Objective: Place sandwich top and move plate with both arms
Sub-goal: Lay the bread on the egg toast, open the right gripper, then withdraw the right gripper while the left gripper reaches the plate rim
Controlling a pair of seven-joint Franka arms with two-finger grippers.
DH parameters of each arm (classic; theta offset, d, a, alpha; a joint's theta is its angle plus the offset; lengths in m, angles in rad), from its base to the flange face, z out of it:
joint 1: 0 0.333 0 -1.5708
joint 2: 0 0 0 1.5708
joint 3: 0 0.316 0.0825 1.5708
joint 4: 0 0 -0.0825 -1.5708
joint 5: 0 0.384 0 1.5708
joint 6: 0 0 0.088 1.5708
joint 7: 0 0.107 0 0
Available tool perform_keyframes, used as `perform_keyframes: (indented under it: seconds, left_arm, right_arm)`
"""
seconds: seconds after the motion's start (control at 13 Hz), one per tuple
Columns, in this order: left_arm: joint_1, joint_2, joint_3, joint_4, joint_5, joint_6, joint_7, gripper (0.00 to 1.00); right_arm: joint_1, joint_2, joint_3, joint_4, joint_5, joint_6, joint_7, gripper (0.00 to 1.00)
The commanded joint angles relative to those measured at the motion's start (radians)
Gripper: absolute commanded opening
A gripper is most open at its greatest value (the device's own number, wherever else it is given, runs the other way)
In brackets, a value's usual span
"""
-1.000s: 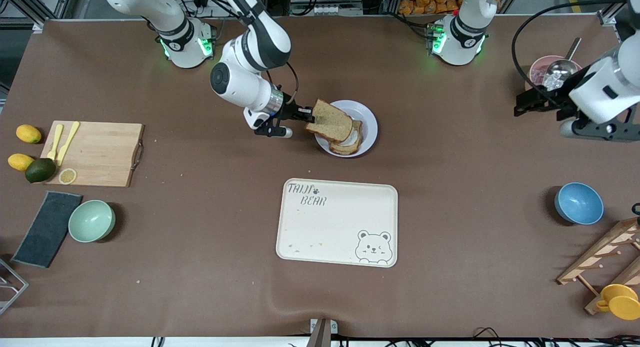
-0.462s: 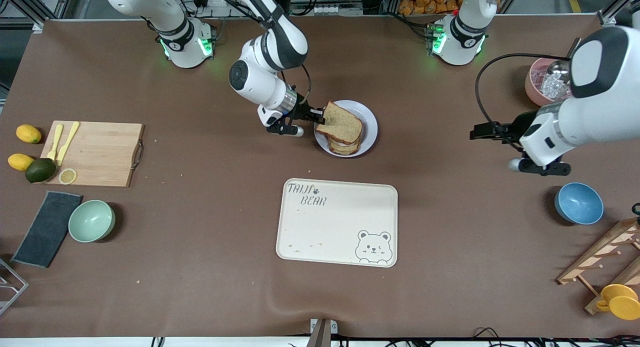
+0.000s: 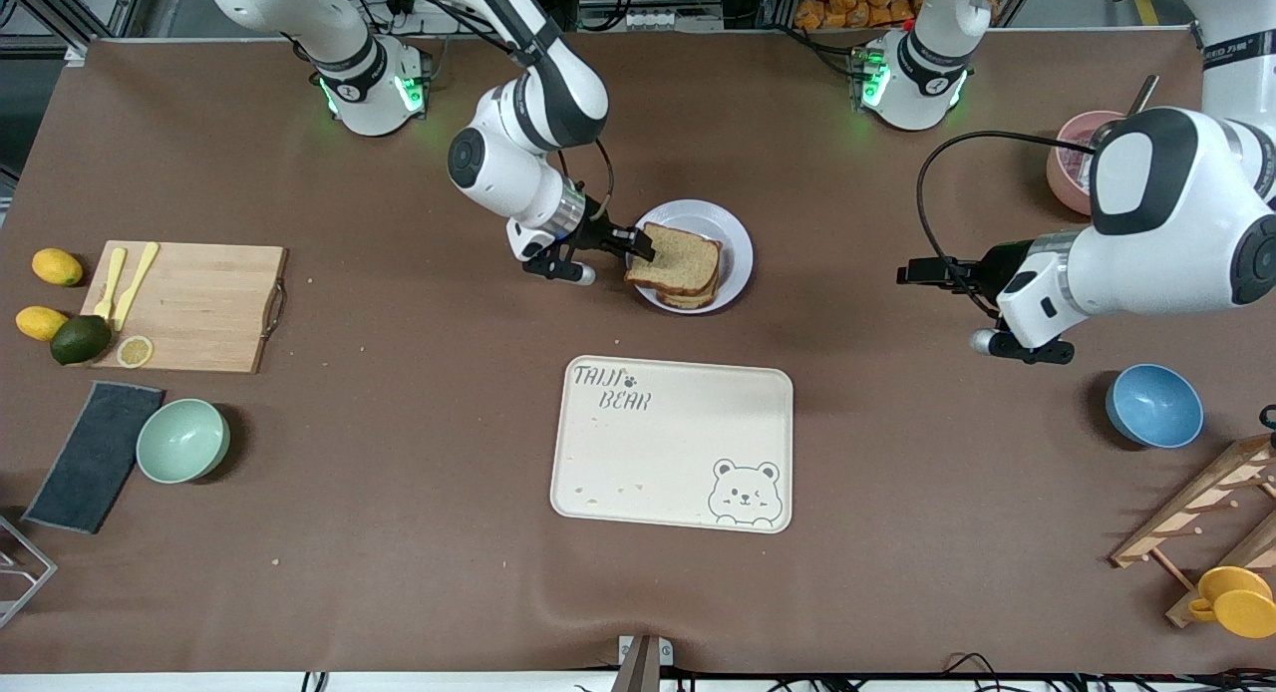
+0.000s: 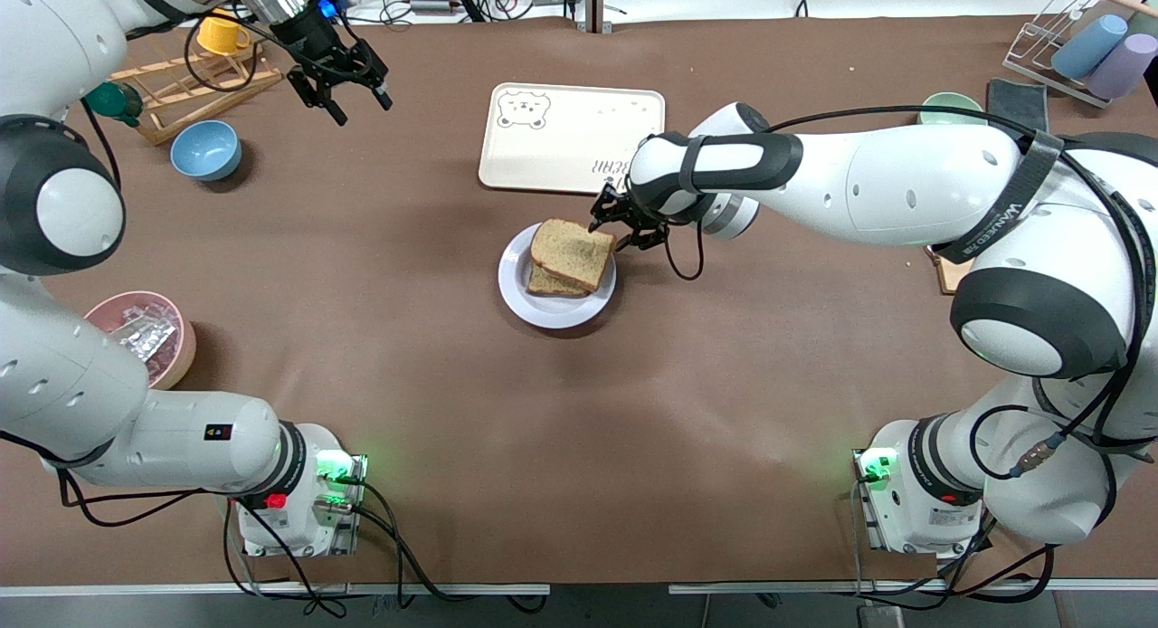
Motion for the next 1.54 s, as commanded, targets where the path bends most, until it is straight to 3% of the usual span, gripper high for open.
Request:
perform_keyframes:
  seconds: [0.0, 0.15, 0.38, 0.69, 0.85, 1.0, 1.08, 1.23, 1.38, 1.46]
  left_arm:
    - [-0.004, 0.016, 0.001, -0.012, -0.021, 0.020, 0.016, 1.00]
    - [-0.003, 0.065, -0.011, -0.015, -0.068, 0.034, 0.042, 1.00]
    - [0.009, 0.065, -0.011, -0.074, -0.177, 0.043, 0.157, 1.00]
    - [0.019, 0.028, -0.011, -0.186, -0.263, 0.082, 0.304, 1.00]
    - [0.035, -0.013, -0.011, -0.261, -0.303, 0.105, 0.374, 1.00]
    - [0.039, -0.013, -0.013, -0.333, -0.347, 0.187, 0.448, 1.00]
    - [0.034, -0.012, -0.013, -0.381, -0.396, 0.251, 0.497, 1.00]
    - [0.028, -0.003, -0.026, -0.450, -0.473, 0.315, 0.621, 1.00]
    - [0.023, 0.013, -0.037, -0.499, -0.520, 0.332, 0.703, 1.00]
    - [0.017, 0.010, -0.077, -0.525, -0.550, 0.358, 0.709, 1.00]
  right_arm:
    - [-0.025, -0.009, -0.001, 0.011, 0.004, -0.038, 0.012, 1.00]
    - [-0.029, -0.038, -0.060, 0.006, -0.023, -0.125, 0.012, 1.00]
    - [-0.029, -0.078, -0.215, 0.037, -0.190, -0.349, 0.018, 1.00]
    - [-0.049, -0.066, -0.434, 0.170, -0.330, -0.715, 0.015, 1.00]
    - [-0.182, -0.061, -0.424, 0.236, -0.423, -0.818, 0.006, 1.00]
    - [-0.380, -0.044, -0.314, 0.284, -0.450, -0.886, -0.002, 1.00]
    - [-0.458, -0.044, -0.273, 0.291, -0.503, -0.897, -0.043, 1.00]
    - [-0.564, -0.043, -0.259, 0.331, -0.655, -0.897, -0.264, 1.00]
    - [-0.673, -0.046, -0.259, 0.353, -0.678, -0.906, -0.412, 1.00]
    - [-0.737, -0.046, -0.246, 0.385, -0.715, -0.941, -0.457, 1.00]
